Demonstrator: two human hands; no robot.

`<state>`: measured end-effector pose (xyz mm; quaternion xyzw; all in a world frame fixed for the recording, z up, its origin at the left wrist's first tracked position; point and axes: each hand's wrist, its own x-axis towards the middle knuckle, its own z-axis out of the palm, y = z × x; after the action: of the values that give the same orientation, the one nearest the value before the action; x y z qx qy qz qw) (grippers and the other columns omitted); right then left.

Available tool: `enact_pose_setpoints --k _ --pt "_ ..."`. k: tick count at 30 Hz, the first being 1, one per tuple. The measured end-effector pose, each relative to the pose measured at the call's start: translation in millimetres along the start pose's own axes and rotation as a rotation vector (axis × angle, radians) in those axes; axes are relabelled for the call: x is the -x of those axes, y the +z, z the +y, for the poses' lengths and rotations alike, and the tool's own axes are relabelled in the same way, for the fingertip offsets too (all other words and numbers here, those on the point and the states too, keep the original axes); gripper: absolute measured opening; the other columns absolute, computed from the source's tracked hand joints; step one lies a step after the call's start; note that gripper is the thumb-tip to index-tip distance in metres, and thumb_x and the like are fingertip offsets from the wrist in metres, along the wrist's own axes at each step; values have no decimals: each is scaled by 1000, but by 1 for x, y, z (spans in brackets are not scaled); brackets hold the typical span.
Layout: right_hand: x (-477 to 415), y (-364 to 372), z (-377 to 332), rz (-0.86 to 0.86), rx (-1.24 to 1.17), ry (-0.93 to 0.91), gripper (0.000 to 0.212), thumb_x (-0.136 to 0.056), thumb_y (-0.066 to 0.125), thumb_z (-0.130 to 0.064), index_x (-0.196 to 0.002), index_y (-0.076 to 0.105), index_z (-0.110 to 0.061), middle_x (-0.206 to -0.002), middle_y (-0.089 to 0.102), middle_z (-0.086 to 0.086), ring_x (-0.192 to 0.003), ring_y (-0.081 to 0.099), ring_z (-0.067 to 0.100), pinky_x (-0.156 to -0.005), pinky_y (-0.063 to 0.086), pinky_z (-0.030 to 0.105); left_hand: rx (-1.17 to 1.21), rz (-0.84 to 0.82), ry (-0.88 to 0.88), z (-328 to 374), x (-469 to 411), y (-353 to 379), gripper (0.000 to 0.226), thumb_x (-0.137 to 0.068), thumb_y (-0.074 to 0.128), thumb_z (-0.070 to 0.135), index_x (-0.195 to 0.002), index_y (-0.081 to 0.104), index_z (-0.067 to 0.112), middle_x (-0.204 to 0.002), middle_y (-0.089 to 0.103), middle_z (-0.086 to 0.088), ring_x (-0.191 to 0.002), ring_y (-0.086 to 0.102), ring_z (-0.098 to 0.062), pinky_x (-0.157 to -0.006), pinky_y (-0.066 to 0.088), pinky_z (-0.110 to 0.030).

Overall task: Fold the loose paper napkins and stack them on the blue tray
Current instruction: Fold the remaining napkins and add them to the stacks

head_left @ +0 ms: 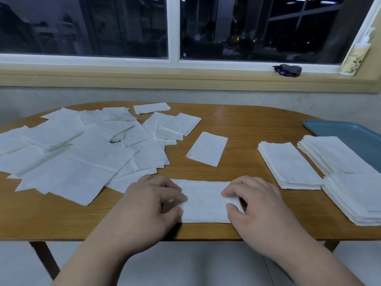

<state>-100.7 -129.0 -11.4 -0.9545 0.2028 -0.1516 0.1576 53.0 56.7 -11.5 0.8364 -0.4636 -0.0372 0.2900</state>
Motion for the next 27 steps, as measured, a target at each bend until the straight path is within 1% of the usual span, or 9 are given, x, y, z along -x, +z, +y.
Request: enact_pose_setpoints --k 2,4,7,10,13,15,18,23,27 --pt "-1 -2 0 9 -63 19 19 -92 57 -26 -101 61 -42 -107 52 -33 -114 37 -9 -110 25 23 21 6 -3 0 0 0 18 -86 65 41 -103 70 48 -111 53 37 -114 39 7 -101 37 -27" --pt "-6 -8 -1 25 -125 32 20 -91 59 -23 -99 64 -40 -105 54 -32 -112 41 -8 -102 33 19 40 15 -10 1 0 0 18 -86 66 40 -102 70 47 -111 53 36 -115 39 6 -101 37 -27" --pt "-32 -18 -7 55 -127 33 17 -93 57 -25 -102 67 -37 -106 54 -30 -110 43 -2 -86 35 12 43 14 -9 2 0 1 19 -86 66 39 -102 71 47 -110 53 34 -112 42 4 -98 38 -30" --pt "-74 -18 -13 34 -54 48 25 -94 54 -27 -114 68 -34 -119 58 -21 -122 41 4 -90 36 23 57 15 -26 3 0 1 20 -86 65 38 -102 71 47 -109 52 34 -111 44 -1 -97 39 -31" --pt "-107 -8 -14 -66 58 58 31 -95 52 -29 -124 65 -32 -130 58 -15 -130 42 11 -93 40 28 51 7 -32 3 0 0 20 -86 64 39 -103 70 47 -108 52 34 -113 43 -1 -99 38 -32" --pt "-116 2 -12 -96 104 69 25 -95 51 -28 -113 69 -31 -119 63 -13 -120 52 14 -91 48 30 48 7 -26 4 0 -1 21 -87 63 39 -104 70 47 -108 52 33 -113 41 1 -101 36 -30" --pt "-116 12 -8 -27 198 66 23 -96 48 -20 -89 68 -29 -97 62 -11 -97 57 16 -78 53 34 46 12 -23 4 -1 -1 22 -87 63 38 -107 69 46 -108 52 32 -113 39 2 -102 32 -28" --pt "-119 15 -2 -12 273 23 21 -100 44 -19 -89 58 -29 -98 58 -8 -94 53 16 -75 47 31 36 5 -21 2 -3 0 25 -87 64 37 -110 68 45 -110 52 32 -114 37 1 -102 28 -24" --pt "-111 1 -8 73 83 82 17 -102 43 -24 -91 55 -29 -94 58 -12 -85 53 9 -71 49 32 139 92 -59 2 -4 -1 24 -85 66 40 -109 68 44 -114 51 34 -117 35 6 -106 31 -28"
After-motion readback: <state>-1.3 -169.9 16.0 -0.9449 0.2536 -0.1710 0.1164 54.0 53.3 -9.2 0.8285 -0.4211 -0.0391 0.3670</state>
